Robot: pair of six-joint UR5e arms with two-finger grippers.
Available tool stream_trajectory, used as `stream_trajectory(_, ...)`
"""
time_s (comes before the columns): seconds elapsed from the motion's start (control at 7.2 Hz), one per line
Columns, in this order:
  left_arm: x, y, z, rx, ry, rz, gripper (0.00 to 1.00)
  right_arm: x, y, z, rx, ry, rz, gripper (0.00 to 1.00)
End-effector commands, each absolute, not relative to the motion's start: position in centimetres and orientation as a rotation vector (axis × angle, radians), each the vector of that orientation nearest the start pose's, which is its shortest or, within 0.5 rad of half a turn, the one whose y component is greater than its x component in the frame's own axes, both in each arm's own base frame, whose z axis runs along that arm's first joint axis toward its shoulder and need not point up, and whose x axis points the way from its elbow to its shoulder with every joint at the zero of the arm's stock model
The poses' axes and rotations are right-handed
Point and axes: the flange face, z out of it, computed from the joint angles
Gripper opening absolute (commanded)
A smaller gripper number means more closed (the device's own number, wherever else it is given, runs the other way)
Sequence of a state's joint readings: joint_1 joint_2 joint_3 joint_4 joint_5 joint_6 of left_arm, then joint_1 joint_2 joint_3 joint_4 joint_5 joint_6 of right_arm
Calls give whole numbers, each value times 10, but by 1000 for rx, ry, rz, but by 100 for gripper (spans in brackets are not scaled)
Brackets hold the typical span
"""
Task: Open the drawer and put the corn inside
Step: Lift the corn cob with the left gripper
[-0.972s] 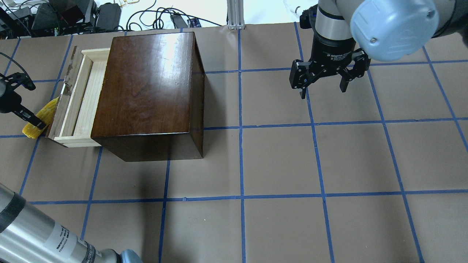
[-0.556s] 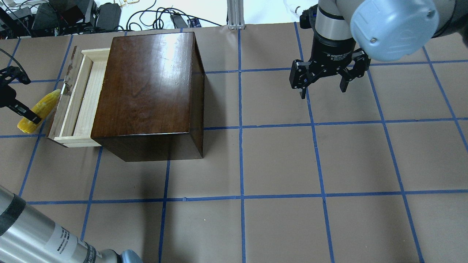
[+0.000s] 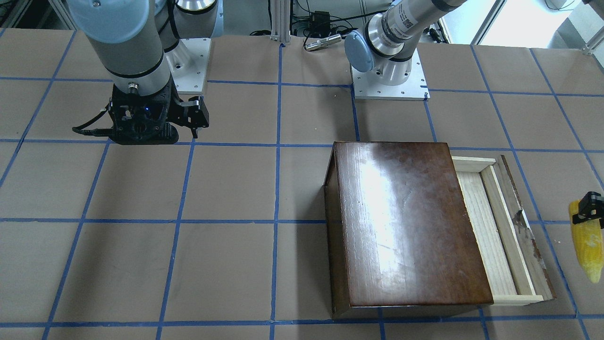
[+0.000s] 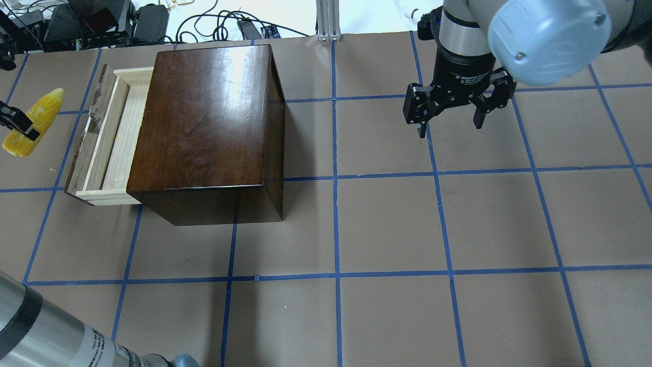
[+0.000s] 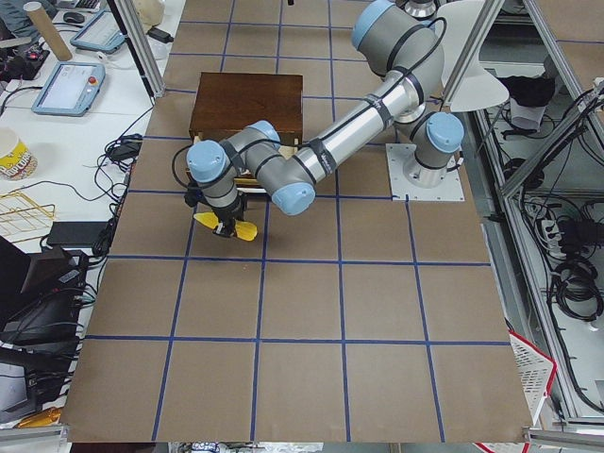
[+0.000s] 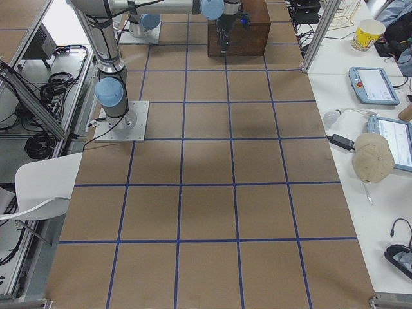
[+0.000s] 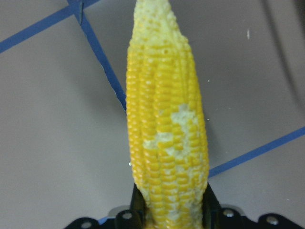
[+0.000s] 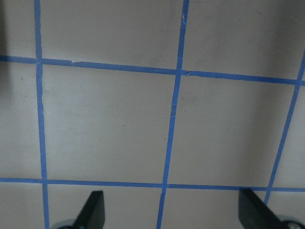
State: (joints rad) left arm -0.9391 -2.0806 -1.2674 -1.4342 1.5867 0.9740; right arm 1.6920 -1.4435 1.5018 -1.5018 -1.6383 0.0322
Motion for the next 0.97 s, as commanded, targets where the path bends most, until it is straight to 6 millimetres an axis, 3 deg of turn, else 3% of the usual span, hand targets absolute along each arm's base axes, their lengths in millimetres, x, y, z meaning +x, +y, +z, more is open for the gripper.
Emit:
stream_trajectory(0.0, 252, -624, 409, 351, 3191, 86, 0, 190, -513, 450, -150, 3209, 196, 100)
stream_trajectory(0.42, 185, -629, 434, 171, 3221, 65, 0, 190, -513, 450, -150, 3209, 196, 100)
stream_trajectory(0.69, 128, -643, 423, 149, 3230, 107, 0, 190, -513, 450, -150, 3209, 196, 100)
stream_trajectory(0.83, 123, -643, 405, 151, 3240, 147, 0, 190, -513, 450, -150, 3209, 196, 100)
